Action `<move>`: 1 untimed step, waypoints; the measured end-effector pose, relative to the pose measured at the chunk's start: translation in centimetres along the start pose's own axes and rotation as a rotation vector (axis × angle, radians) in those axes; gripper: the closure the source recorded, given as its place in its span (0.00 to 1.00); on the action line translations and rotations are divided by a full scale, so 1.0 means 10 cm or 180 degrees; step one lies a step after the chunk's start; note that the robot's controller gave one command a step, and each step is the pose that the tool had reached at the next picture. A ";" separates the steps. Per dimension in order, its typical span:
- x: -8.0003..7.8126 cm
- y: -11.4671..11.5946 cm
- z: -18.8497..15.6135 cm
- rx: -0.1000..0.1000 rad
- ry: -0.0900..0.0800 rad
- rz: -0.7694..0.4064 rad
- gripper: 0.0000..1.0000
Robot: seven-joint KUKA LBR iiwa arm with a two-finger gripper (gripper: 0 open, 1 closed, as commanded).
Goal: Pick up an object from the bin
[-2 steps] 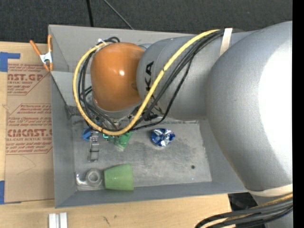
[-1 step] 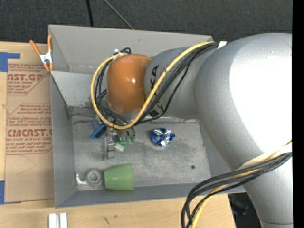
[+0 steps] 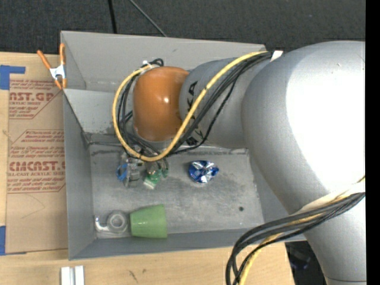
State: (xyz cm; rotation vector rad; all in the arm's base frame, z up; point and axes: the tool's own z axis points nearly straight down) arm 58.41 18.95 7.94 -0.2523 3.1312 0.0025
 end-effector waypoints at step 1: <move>0.18 0.05 -1.43 0.0000 -0.0031 -0.0092 1.00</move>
Offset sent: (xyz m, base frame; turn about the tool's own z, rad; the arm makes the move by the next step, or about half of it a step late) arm -0.0198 0.0014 0.1375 -0.0292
